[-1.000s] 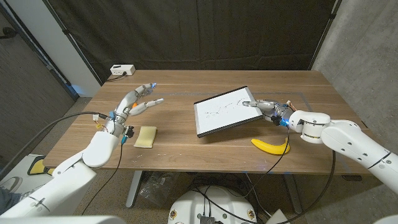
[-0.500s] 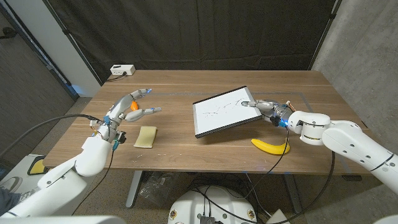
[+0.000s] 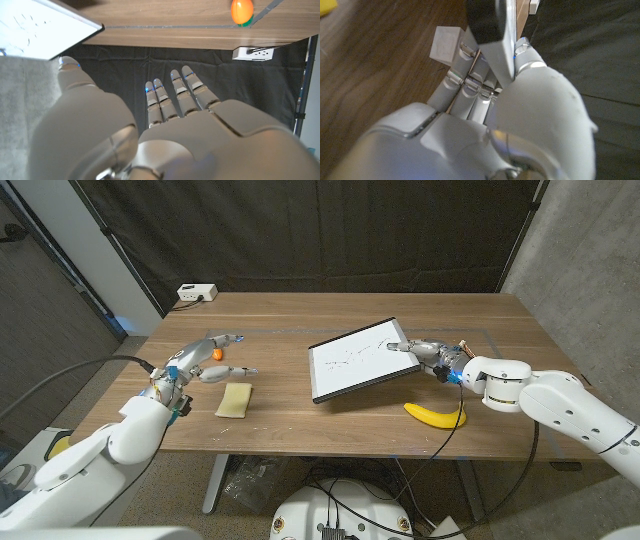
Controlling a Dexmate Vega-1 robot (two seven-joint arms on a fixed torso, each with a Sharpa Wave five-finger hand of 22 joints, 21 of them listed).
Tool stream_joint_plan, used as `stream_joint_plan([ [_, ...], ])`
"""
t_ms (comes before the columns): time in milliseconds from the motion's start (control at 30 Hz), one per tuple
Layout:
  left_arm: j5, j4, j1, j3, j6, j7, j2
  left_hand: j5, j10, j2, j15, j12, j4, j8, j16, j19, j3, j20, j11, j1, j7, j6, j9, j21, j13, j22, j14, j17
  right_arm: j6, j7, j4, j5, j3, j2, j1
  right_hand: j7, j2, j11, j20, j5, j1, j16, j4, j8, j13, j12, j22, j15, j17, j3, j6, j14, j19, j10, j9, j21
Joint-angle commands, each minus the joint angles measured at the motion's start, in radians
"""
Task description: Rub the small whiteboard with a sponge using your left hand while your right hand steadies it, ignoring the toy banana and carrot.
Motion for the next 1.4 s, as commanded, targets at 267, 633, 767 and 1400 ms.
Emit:
stream_joint_plan([
  [267,0.230,-0.178,0.070,-0.076,0.269,-0.348,0.061,0.031,-0.069,0.033,-0.096,-0.041,-0.030,-0.051,-0.027,0.004,0.013,0.069,-0.031,0.111,-0.032,-0.093,0.007,-0.018,0.005,0.005,-0.056,0.003,-0.032,-0.011,-0.001,-0.015,-0.043,0.009,0.050,-0.005,0.097,-0.007,-0.008,0.005,0.101,0.006,0.001,-0.005,0.002,-0.006,0.005,-0.051,0.000,-0.004,0.007,0.045,-0.007,0.002,0.008,0.014],
  [633,0.281,-0.201,0.042,-0.086,0.282,-0.509,0.088,0.037,-0.085,0.047,-0.102,-0.041,-0.029,-0.059,-0.029,-0.020,0.016,0.074,-0.037,0.139,-0.048,-0.113,0.009,-0.033,0.006,0.006,-0.077,0.004,-0.035,-0.009,0.003,-0.013,-0.049,0.015,0.063,-0.007,0.099,-0.010,-0.008,0.007,0.103,0.006,0.001,-0.008,0.003,-0.010,0.006,-0.051,-0.001,-0.005,0.009,0.044,-0.016,0.004,0.010,0.022],
  [767,0.304,-0.203,0.026,-0.071,0.288,-0.544,0.096,0.039,-0.060,0.057,-0.107,-0.031,-0.028,-0.047,-0.024,-0.019,0.018,0.073,-0.039,0.154,-0.058,-0.083,0.010,-0.035,0.006,0.006,-0.071,0.004,-0.033,-0.002,0.008,-0.015,-0.051,0.015,0.065,-0.009,0.101,-0.006,-0.008,0.007,0.102,0.006,0.002,-0.010,0.003,-0.012,0.005,-0.050,-0.001,-0.005,0.008,0.043,-0.020,0.005,0.011,0.024],
  [1400,0.366,-0.206,-0.077,-0.011,0.308,-0.776,0.244,0.041,-0.060,0.065,-0.109,-0.033,-0.023,-0.052,-0.021,-0.010,0.015,0.067,-0.041,0.168,-0.061,-0.091,0.011,-0.037,0.006,0.006,-0.064,0.004,-0.011,0.031,0.032,-0.025,-0.055,0.020,0.074,-0.006,0.103,-0.008,-0.008,0.010,0.104,0.006,0.001,-0.013,0.003,-0.019,0.004,-0.051,-0.002,-0.008,0.012,0.042,-0.029,0.009,0.013,0.039],
])
